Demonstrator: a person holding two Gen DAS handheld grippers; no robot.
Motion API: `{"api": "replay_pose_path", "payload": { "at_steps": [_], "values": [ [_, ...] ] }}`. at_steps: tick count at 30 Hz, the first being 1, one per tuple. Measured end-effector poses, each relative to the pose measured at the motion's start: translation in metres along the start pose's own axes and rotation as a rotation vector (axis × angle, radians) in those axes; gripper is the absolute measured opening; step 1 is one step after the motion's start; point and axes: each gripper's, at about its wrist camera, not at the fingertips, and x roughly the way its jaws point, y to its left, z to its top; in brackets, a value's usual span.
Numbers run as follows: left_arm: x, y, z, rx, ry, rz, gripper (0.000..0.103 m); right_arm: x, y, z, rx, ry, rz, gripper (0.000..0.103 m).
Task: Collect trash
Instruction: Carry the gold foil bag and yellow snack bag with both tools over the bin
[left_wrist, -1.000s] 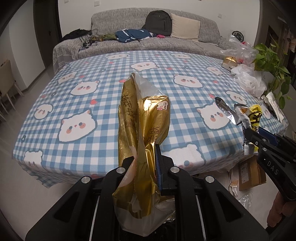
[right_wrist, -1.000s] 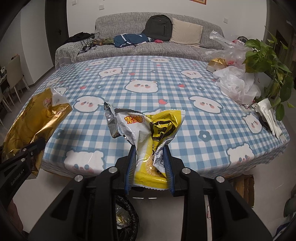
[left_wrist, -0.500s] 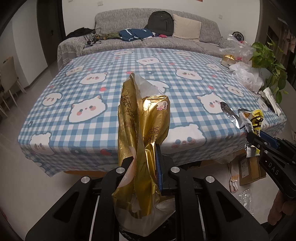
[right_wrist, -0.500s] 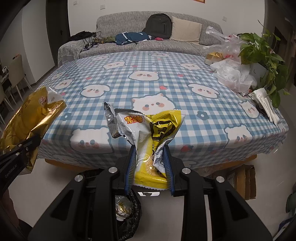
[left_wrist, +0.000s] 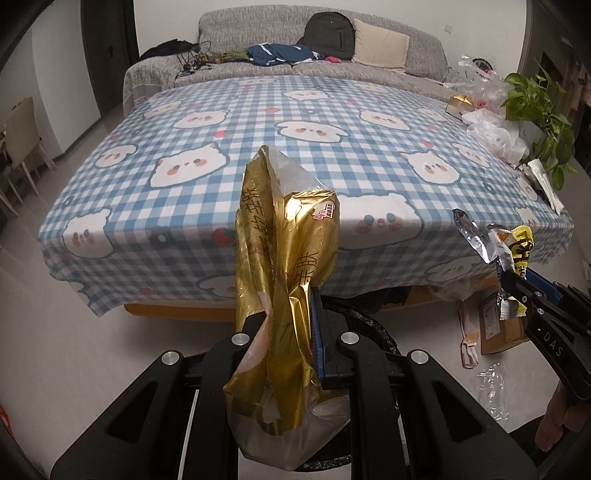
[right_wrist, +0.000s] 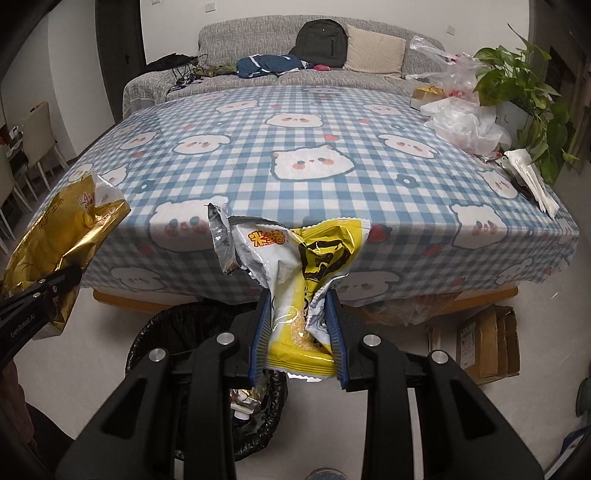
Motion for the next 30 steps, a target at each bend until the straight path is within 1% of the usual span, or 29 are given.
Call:
{"api": "replay_pose_path", "payload": {
  "at_steps": [9, 15, 23, 30],
  "values": [
    [0.005, 0.001, -0.033, -0.022, 0.011, -0.02, 0.014, -0.003, -0.004, -0.034, 0.008, 0.007, 0.005, 0.028],
    [0.012, -0.001, -0.054, -0.018, 0.023, -0.01, 0.014, 0.003, -0.003, -0.059, -0.009, 0.035, -0.005, 0.028],
    [0.038, -0.002, -0.082, -0.03, 0.076, -0.006, 0.014, 0.027, -0.009, -0.08, -0.009, 0.08, -0.018, 0.028],
    [0.067, -0.014, -0.101, -0.033, 0.106, 0.009, 0.015, 0.043, -0.019, -0.091, 0.004, 0.123, -0.035, 0.028]
  ]
}}
